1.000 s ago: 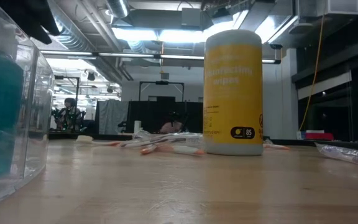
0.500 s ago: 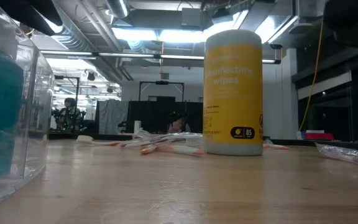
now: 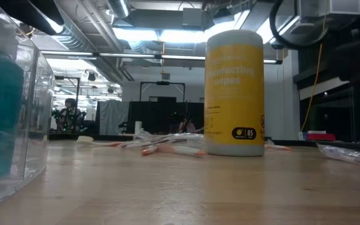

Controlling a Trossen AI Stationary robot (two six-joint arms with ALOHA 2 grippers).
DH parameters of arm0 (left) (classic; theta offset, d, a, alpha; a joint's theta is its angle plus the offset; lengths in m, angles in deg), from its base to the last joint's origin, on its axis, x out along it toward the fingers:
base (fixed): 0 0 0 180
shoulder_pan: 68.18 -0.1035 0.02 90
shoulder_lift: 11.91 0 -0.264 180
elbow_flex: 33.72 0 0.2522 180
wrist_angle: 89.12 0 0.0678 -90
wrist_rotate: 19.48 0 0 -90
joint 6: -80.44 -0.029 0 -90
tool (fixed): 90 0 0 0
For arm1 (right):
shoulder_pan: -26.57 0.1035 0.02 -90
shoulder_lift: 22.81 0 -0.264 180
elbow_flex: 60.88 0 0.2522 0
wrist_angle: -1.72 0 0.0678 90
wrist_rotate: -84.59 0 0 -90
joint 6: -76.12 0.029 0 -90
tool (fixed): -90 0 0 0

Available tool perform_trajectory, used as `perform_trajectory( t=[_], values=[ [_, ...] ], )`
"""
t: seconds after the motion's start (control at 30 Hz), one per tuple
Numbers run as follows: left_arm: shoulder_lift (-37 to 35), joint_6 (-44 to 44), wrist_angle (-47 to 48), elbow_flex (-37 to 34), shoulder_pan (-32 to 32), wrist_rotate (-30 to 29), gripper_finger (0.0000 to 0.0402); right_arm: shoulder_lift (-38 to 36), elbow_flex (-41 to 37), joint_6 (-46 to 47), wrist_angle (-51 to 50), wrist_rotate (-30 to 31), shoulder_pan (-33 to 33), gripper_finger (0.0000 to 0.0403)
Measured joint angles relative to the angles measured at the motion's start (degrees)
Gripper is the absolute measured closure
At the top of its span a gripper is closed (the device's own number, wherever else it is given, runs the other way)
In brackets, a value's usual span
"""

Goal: Pick & Place toothbrushing station
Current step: Put the violet toothbrush into the right side of the transparent organizer

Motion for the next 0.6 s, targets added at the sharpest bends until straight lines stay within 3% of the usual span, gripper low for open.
perform_trajectory(
  t=[0.3, 0.43, 0.6],
  values=[
    [-0.02, -0.07, -2.90, 0.00, 0.00, 0.69, 0.0311, 0.04, -1.40, 0.01, 1.21, 5.46, -3.38, 0.0243],
    [-0.01, -0.07, -3.31, 0.00, 0.00, 1.02, 0.0311, 0.04, -1.40, -1.14, 1.39, 5.17, -5.02, 0.0243],
    [-0.02, -0.15, -3.29, 0.00, 0.00, 1.21, 0.0311, 0.40, -1.40, -2.96, 5.28, 4.52, -5.47, 0.0276]
  ],
)
